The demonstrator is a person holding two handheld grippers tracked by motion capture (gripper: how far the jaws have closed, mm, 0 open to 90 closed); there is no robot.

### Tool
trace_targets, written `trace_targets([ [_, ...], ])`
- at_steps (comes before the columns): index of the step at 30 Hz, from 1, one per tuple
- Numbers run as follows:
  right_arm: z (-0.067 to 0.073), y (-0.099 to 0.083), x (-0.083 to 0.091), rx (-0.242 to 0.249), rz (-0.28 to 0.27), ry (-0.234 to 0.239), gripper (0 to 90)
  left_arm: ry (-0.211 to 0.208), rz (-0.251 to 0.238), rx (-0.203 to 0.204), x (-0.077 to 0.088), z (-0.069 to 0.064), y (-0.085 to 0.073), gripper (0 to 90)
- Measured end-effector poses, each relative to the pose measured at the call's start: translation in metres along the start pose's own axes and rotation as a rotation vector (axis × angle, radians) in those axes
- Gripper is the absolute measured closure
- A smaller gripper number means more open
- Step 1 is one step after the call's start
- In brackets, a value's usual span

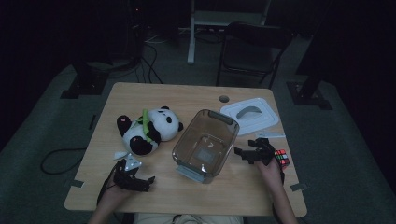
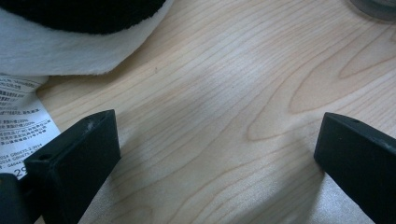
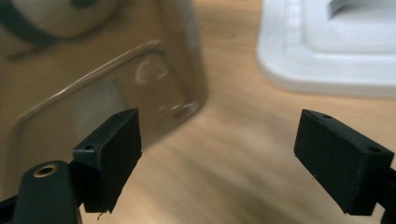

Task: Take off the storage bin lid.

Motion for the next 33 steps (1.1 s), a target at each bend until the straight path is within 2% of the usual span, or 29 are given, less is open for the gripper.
trace_targets([
  [2, 0.005, -0.006, 0.000, 0.010, 0.010, 0.026, 14.8, 0.000, 0.001, 0.001, 0.000, 0.000, 0.000, 0.9],
  [9, 0.016, -0.028, -0.001, 0.085, 0.059, 0.071, 14.8, -0.001, 0.000, 0.001, 0.000, 0.000, 0.000, 0.9],
  [14, 0.022, -0.040, -0.002, 0.115, 0.086, 0.100, 14.8, -0.002, 0.001, 0.000, 0.000, 0.000, 0.000, 0.9],
  [23, 0.033, -0.052, 0.001, 0.205, 0.107, 0.143, 14.7, -0.004, 0.001, -0.003, 0.000, 0.000, 0.000, 0.9],
  [33, 0.044, -0.061, 0.003, 0.322, 0.118, 0.145, 14.7, -0.009, -0.001, -0.009, 0.000, 0.000, 0.000, 1.0],
])
Point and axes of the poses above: each handheld gripper's, and its own axes: x roughly backward along the jaws, y roughly out of its top, z roughly to its left, the point moved 8 cm from there along -x, roughly forward along the jaws, and after that the axes turned 1 degree about -y, right-handed, at the moved point
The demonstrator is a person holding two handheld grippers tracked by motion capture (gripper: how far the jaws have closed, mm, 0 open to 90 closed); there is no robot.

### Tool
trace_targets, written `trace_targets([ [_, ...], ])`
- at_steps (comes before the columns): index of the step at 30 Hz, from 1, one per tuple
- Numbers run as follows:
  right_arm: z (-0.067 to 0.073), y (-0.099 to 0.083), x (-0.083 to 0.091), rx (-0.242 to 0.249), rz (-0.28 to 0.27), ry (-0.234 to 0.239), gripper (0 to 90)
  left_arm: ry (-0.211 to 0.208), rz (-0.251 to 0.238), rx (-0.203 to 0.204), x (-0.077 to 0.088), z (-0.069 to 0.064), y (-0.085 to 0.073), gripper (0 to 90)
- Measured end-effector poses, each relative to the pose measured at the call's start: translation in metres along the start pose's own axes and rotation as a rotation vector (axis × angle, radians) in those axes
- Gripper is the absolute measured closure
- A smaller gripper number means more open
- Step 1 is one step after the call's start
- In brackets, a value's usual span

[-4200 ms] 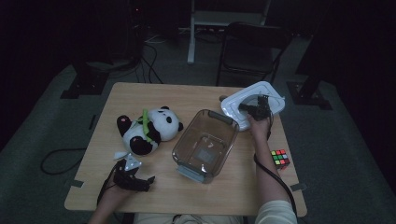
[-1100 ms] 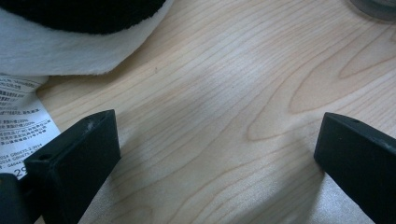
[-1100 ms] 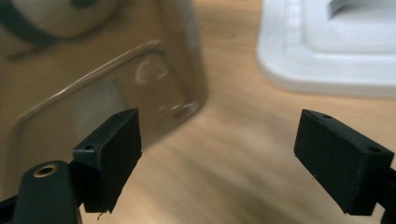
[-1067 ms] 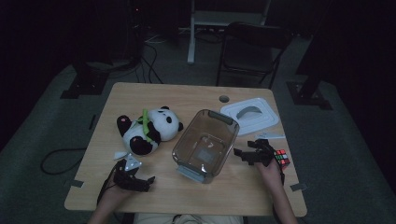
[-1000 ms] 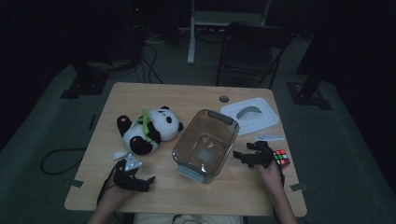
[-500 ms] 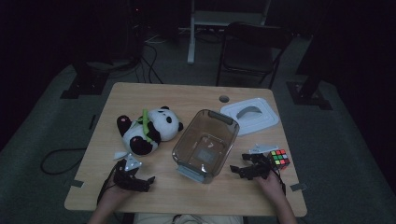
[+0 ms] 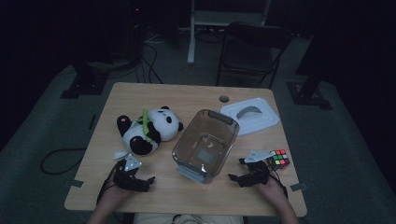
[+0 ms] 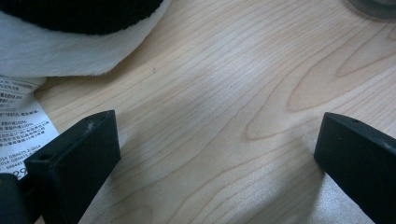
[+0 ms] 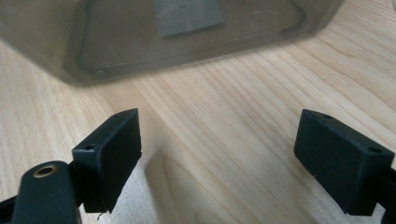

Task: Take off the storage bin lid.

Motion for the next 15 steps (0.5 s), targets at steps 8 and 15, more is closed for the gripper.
trace_targets([
  [8, 0.007, -0.002, -0.003, 0.093, 0.033, -0.044, 13.7, -0.013, 0.000, -0.016, 0.005, -0.003, 0.006, 2.4],
  [15, 0.007, -0.002, -0.003, 0.090, 0.032, -0.044, 13.8, -0.045, -0.044, -0.032, 0.023, -0.005, 0.025, 2.4],
])
Point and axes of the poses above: each handheld gripper's, and its own axes: x roughly backward along the jaws, y roughly out of its top, z roughly to its left, the point moved 8 cm from there along -x, roughly forward along the jaws, and after that the axes turned 1 degree about -y, right-handed, at the moved point
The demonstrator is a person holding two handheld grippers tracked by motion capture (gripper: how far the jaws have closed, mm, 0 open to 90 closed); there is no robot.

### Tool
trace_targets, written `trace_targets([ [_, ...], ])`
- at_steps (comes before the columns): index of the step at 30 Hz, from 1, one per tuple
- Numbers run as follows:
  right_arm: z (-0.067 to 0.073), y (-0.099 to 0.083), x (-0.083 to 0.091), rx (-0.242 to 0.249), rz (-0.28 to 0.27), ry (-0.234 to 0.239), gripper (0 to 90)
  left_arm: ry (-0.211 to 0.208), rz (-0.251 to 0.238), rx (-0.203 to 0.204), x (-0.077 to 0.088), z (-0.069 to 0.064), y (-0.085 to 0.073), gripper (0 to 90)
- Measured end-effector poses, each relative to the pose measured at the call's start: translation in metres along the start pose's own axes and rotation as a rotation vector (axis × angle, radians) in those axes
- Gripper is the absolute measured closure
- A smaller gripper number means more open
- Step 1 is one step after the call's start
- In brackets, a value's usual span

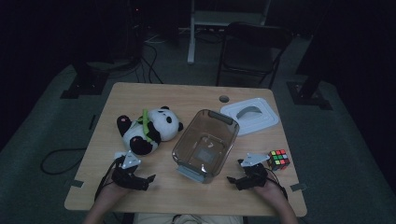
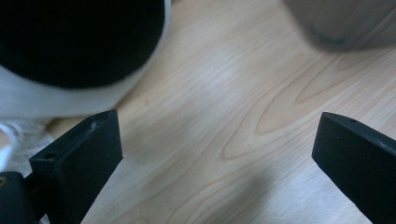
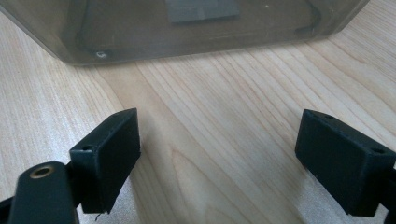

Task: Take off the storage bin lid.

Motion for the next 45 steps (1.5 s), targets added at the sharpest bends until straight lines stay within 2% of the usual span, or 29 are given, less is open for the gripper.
trace_targets([
  [8, 0.000, 0.000, 0.000, 0.000, 0.000, 0.000, 13.8, -0.003, -0.050, -0.004, 0.017, 0.011, 0.034, 2.4],
  [10, 0.000, 0.000, 0.000, 0.000, 0.000, 0.000, 13.8, -0.025, -0.061, 0.004, 0.023, 0.012, 0.043, 2.4],
  [13, 0.000, 0.000, 0.000, -0.002, 0.000, 0.000, 13.8, -0.028, -0.084, -0.023, 0.033, 0.012, 0.056, 2.4],
  [18, 0.000, 0.000, 0.000, 0.000, 0.000, 0.000, 13.8, -0.004, -0.126, -0.041, 0.043, 0.020, 0.080, 2.4],
  [20, 0.000, 0.000, 0.000, 0.000, 0.000, 0.000, 13.8, -0.008, -0.146, -0.046, 0.048, 0.023, 0.092, 2.4],
  [22, 0.000, 0.000, 0.000, 0.000, 0.000, 0.000, 13.8, 0.014, -0.156, -0.058, 0.049, 0.028, 0.103, 2.4],
  [24, 0.000, 0.000, 0.000, 0.001, 0.000, 0.000, 13.8, 0.031, -0.159, -0.057, 0.048, 0.036, 0.113, 2.5],
  [28, 0.000, 0.000, 0.000, 0.001, 0.000, 0.000, 13.8, 0.040, -0.155, -0.059, 0.039, 0.050, 0.128, 2.5],
  [32, 0.000, 0.000, 0.000, 0.000, 0.000, 0.000, 13.8, 0.052, -0.145, -0.030, 0.026, 0.070, 0.136, 4.9],
  [38, 0.000, 0.000, 0.000, 0.000, 0.000, 0.000, 13.8, 0.060, -0.095, 0.018, -0.001, 0.092, 0.133, 4.9],
  [45, 0.000, 0.000, 0.000, -0.001, 0.000, 0.000, 13.9, 0.049, -0.058, 0.052, -0.020, 0.104, 0.125, 6.8],
])
Point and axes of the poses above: each handheld gripper's, and its own axes: x roughly backward along the jaws, y roughly out of its top, z roughly to its left, the point moved 8 cm from there along -x, roughly forward along the jaws, and after that the axes turned 1 degree about -y, right-handed, at the moved point
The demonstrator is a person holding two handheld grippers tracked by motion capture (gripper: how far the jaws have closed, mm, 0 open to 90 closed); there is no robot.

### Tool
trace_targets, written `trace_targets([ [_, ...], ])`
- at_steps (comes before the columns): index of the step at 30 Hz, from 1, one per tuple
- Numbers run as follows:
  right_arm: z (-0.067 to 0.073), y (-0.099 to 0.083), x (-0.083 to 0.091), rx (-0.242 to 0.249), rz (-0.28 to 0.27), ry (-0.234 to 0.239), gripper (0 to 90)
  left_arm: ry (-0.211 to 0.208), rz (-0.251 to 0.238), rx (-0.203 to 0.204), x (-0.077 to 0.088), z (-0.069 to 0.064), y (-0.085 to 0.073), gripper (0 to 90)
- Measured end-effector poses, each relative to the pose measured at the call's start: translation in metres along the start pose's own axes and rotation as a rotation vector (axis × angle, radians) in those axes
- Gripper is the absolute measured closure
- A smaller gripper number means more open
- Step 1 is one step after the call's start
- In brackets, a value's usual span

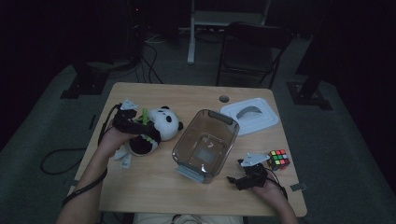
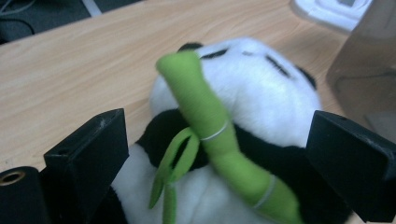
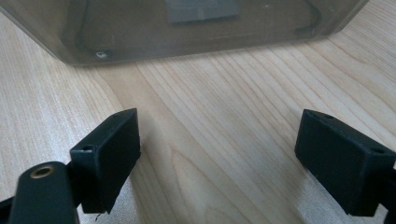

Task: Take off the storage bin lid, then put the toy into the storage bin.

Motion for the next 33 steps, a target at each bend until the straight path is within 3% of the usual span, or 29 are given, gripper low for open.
trace_targets([
  [2, 0.000, 0.000, 0.000, 0.000, 0.000, 0.000, 13.8, -0.007, 0.000, -0.001, -0.003, 0.002, -0.002, 15.7],
  [5, 0.000, 0.000, 0.000, 0.000, 0.000, 0.000, 13.9, -0.015, 0.013, 0.002, -0.005, 0.004, -0.005, 16.8],
  [6, 0.000, 0.000, 0.000, 0.000, 0.000, 0.000, 13.9, -0.015, 0.017, 0.003, -0.006, 0.004, -0.006, 22.3],
  [10, 0.000, 0.000, 0.000, 0.001, 0.000, -0.001, 13.8, -0.042, 0.044, 0.004, -0.013, 0.004, -0.014, 28.1],
  [14, -0.002, 0.000, 0.000, -0.007, 0.001, -0.009, 13.8, -0.029, 0.052, 0.023, -0.017, 0.005, -0.019, 36.1],
  [18, -0.002, 0.000, 0.000, -0.018, -0.003, -0.011, 13.8, -0.011, 0.062, 0.022, -0.016, 0.002, -0.020, 51.5],
  [22, -0.003, 0.000, 0.000, -0.020, 0.000, -0.022, 13.9, -0.002, 0.047, 0.076, -0.014, 0.004, -0.018, 64.1],
  [26, -0.003, 0.002, -0.002, -0.036, -0.004, -0.026, 14.0, 0.008, 0.019, 0.131, -0.010, 0.005, -0.014, 67.4],
  [30, 0.000, 0.010, -0.007, -0.049, -0.019, -0.015, 14.0, 0.042, -0.003, 0.148, -0.006, 0.007, -0.009, 68.8],
  [33, 0.006, 0.020, -0.013, -0.056, -0.044, 0.000, 13.9, 0.043, -0.028, 0.173, 0.001, 0.010, -0.004, 69.3],
])
Point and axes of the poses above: each handheld gripper's, and its own axes: x roughly backward along the jaws, y roughly out of its top, z roughly to its left, the point moved 8 cm from there along -x, roughly forward along the jaws, and after that the axes turned 1 degree about -y, right-handed, at the moved point
